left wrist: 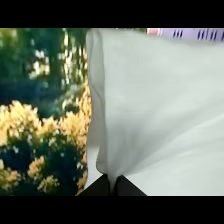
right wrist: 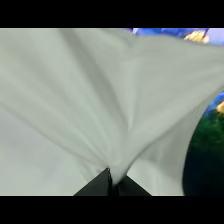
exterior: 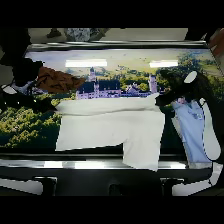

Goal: Fold the shirts.

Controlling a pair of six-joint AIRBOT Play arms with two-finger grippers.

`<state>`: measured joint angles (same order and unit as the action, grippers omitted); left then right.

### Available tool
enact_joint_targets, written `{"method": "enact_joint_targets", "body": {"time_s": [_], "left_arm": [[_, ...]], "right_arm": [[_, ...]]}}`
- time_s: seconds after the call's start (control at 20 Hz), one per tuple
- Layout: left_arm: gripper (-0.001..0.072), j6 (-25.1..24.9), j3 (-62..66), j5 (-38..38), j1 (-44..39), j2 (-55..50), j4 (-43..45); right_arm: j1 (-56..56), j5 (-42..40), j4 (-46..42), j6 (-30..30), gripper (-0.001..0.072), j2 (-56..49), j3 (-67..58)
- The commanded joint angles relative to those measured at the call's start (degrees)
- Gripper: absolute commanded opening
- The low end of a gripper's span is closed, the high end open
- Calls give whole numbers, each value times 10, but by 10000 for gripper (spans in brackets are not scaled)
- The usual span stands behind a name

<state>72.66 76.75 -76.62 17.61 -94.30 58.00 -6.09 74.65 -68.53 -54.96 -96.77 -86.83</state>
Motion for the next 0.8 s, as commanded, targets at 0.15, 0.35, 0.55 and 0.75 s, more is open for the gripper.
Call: {"method": "enact_joint_targets", "body": {"time_s": [0.15,0.35,0.55,0.75], "left_arm": [[24,6,-63,-103,0,1,11],[24,8,-62,-109,4,8,12],[23,8,-71,-96,5,1,25],[24,9,-82,-83,-2,1,24]], "right_arm": [[6,33,-76,-14,37,7,45],[6,49,-95,-17,38,7,46],[6,40,-104,-17,38,3,46],[6,51,-113,-45,38,2,62]]}}
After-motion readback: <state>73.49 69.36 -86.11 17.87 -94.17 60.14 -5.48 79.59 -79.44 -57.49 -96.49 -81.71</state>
